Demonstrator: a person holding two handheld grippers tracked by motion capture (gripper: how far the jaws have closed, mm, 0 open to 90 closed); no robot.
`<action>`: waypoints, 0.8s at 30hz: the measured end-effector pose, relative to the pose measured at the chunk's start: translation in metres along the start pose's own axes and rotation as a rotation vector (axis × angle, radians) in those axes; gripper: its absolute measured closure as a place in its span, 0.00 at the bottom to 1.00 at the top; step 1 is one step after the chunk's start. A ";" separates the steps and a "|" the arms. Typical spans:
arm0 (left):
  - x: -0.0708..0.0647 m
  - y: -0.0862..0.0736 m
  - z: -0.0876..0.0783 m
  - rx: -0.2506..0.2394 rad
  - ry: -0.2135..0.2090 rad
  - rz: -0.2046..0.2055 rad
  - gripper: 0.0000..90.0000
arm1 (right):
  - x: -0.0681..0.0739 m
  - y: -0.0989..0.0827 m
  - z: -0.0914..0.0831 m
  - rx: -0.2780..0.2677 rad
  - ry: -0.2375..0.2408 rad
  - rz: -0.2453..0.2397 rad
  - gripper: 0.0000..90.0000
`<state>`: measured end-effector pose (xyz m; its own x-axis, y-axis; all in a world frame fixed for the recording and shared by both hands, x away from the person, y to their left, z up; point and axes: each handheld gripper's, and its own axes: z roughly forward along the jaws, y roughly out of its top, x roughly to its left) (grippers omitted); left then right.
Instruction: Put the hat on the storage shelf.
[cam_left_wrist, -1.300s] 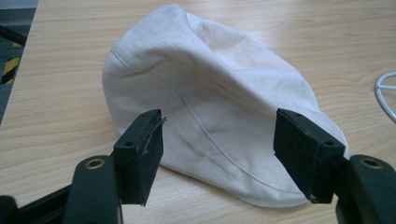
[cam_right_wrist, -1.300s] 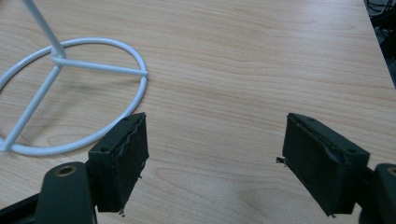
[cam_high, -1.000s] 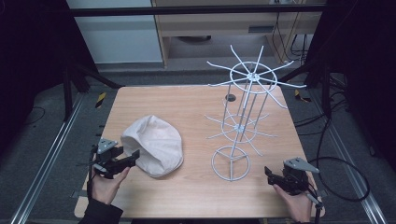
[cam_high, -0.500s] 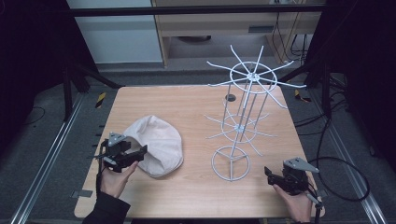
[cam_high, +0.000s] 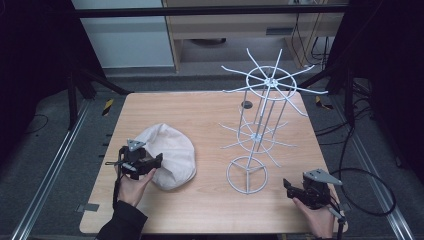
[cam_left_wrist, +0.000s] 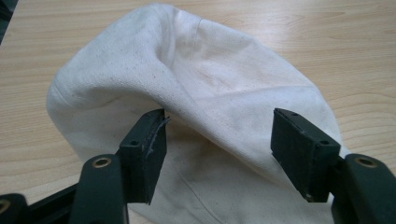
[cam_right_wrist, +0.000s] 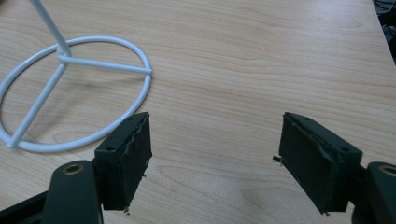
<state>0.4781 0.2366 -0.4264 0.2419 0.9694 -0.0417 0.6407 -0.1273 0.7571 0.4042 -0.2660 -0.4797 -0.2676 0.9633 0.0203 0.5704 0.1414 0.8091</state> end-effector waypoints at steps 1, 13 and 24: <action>0.000 0.000 0.001 -0.003 0.003 -0.002 0.41 | 0.000 0.000 0.000 0.000 0.000 0.000 0.28; -0.005 0.001 0.018 0.043 0.034 -0.007 0.47 | 0.000 0.000 0.000 0.001 0.006 -0.001 0.29; -0.003 0.001 0.026 0.078 0.031 -0.022 0.65 | 0.001 0.000 0.000 -0.002 0.012 -0.005 0.30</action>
<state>0.4964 0.2282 -0.4423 0.2050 0.9781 -0.0364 0.7005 -0.1207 0.7034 0.4043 -0.2653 -0.4793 -0.2797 0.9598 0.0231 0.5677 0.1460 0.8102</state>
